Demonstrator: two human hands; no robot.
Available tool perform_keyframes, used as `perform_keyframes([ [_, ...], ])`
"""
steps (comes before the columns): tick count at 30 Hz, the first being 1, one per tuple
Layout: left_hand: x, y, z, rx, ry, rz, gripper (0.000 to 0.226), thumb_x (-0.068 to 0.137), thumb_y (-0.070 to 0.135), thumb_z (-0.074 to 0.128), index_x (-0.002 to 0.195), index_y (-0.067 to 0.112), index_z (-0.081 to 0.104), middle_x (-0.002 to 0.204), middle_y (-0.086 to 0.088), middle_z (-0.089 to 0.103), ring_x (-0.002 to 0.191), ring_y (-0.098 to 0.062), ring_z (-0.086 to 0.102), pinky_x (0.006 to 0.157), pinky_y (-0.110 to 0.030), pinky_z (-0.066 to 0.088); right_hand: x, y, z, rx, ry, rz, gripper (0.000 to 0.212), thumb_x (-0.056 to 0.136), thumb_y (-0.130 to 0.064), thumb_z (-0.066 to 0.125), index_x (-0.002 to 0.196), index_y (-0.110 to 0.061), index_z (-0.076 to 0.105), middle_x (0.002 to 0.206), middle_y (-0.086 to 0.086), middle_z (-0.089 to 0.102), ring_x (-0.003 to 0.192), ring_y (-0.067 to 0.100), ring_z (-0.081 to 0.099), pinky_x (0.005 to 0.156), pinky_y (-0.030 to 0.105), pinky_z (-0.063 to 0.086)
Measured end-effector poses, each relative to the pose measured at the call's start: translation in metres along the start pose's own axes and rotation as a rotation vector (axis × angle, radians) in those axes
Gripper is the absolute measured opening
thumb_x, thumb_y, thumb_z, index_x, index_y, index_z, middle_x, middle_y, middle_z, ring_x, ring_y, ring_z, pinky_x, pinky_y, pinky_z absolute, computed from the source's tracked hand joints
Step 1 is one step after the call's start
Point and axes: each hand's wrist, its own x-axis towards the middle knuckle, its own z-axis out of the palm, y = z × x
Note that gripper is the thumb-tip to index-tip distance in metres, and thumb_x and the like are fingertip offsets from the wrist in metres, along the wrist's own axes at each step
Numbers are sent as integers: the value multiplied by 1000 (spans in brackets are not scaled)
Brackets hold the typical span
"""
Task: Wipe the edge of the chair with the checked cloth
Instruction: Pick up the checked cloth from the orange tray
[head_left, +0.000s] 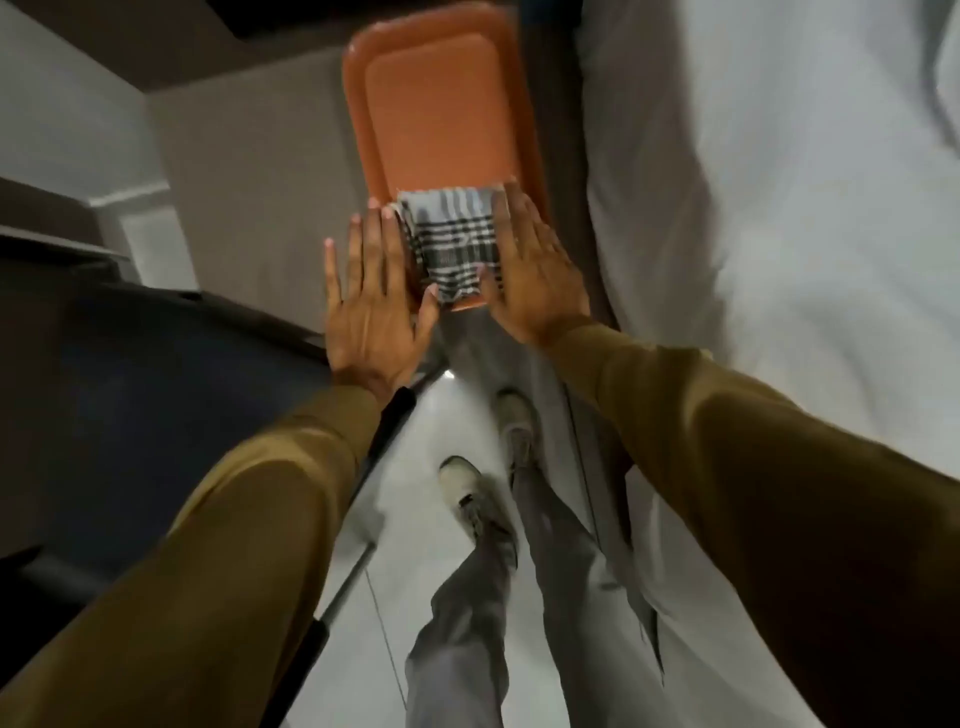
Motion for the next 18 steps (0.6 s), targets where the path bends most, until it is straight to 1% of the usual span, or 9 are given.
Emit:
perform_keyframes([
  [2,5,-2,17,-20,-2,-32,87,113,54,40,175,5,4,185,-18,7,172,-35,10,139,-57,1,16,6,14,11,-156,98,81,109,-34,51,174,-9,10,183,16,12,168,35,21,131,53,30],
  [4,6,-4,35,-5,-26,-33,87,113,54,39,175,6,3,185,-17,7,173,-34,10,140,-57,2,31,10,24,3,-255,178,79,109,-31,52,174,-10,13,182,15,14,166,35,25,128,53,34],
  [7,3,-10,51,-47,-48,-19,84,114,55,37,175,5,6,185,-17,9,172,-34,12,140,-58,5,52,6,36,68,-226,268,79,104,-26,58,171,-8,20,178,17,25,161,36,33,124,51,44],
  [9,3,-15,56,-45,-27,-8,84,114,55,37,175,5,10,184,-17,13,172,-34,15,140,-58,6,64,2,41,90,-174,355,81,103,-28,63,170,-11,21,173,17,30,158,36,36,119,49,45],
  [12,5,-19,61,-18,-35,3,84,113,56,39,175,5,11,184,-18,15,171,-35,17,140,-59,9,78,-2,44,141,-144,495,96,100,-32,73,172,-11,14,174,21,27,159,40,34,123,48,42],
  [13,8,-20,62,-13,-39,3,85,113,56,39,175,5,11,184,-18,15,171,-35,17,140,-59,10,83,-3,44,190,-129,536,100,98,-31,76,172,-11,12,173,21,27,158,40,37,123,47,43],
  [14,10,-21,61,-14,-43,3,85,113,57,38,175,5,11,184,-18,15,171,-35,17,140,-60,11,87,-4,42,242,-108,582,101,97,-28,78,171,-12,13,171,20,32,155,38,43,121,45,45],
  [16,16,-21,58,-15,-33,-1,86,113,59,37,175,5,11,184,-18,15,171,-36,18,140,-60,11,94,-5,35,330,-87,662,92,97,-21,79,168,-11,21,163,16,47,147,36,54,118,42,48],
  [18,21,-18,50,-25,-38,2,86,113,61,34,175,5,11,184,-18,15,171,-36,18,140,-60,9,98,-3,27,409,-90,715,71,98,-19,76,159,-11,40,156,14,56,142,34,60,117,38,49],
])
